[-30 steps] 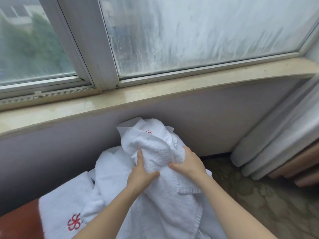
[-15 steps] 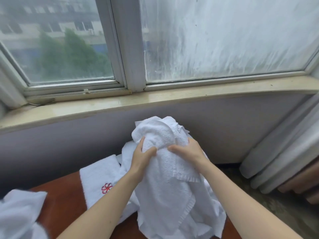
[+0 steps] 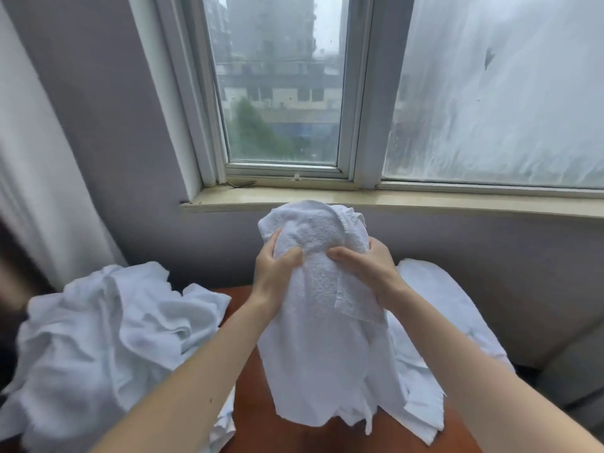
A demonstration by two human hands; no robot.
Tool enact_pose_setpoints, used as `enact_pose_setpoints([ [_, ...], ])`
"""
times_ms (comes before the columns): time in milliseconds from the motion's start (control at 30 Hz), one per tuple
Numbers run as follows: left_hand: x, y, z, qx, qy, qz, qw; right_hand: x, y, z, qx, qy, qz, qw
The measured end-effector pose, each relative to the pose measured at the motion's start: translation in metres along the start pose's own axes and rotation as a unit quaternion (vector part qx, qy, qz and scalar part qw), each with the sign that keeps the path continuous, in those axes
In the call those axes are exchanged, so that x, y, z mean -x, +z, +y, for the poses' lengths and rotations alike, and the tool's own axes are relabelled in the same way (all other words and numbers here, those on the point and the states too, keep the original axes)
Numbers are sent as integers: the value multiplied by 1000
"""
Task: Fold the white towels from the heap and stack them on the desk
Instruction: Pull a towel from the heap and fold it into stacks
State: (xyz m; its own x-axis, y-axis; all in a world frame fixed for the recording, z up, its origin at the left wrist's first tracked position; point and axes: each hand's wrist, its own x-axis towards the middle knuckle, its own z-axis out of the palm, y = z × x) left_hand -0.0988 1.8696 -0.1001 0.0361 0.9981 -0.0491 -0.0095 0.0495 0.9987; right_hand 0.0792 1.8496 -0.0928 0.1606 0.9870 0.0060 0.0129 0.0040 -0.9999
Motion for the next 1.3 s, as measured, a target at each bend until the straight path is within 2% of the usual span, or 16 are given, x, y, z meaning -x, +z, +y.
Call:
enact_pose_setpoints([
  [267,64,-173,16,-35,35,153,987,45,172,-11,-34,-26,-119,992],
  [467,111,-291,-4,-54,36,257,964,82,293,11,-32,-27,-214,976],
  [700,155,-376,-94,-129,-67,289,946,118,370,93,152,-7,-272,950],
  [767,156,-388,-129,-182,-136,277,934,123,378,119,265,-60,-290,918],
  [867,157,-398,-175,-269,-235,211,910,129,383,155,469,-135,-348,800],
  [933,162,-401,-201,-303,-271,145,902,132,382,175,541,-120,-395,733],
  [967,166,-401,-211,-315,-281,118,899,132,380,182,559,-99,-411,713],
  [1067,174,-399,-225,-328,-283,106,895,129,379,190,576,-59,-432,692],
  [1167,171,-388,-213,-348,-245,228,876,123,381,187,577,-62,-447,681],
  [1233,167,-378,-197,-348,-161,325,864,118,379,182,569,-89,-457,678],
  [1300,161,-369,-180,-346,-70,355,865,112,374,175,556,-116,-470,676],
])
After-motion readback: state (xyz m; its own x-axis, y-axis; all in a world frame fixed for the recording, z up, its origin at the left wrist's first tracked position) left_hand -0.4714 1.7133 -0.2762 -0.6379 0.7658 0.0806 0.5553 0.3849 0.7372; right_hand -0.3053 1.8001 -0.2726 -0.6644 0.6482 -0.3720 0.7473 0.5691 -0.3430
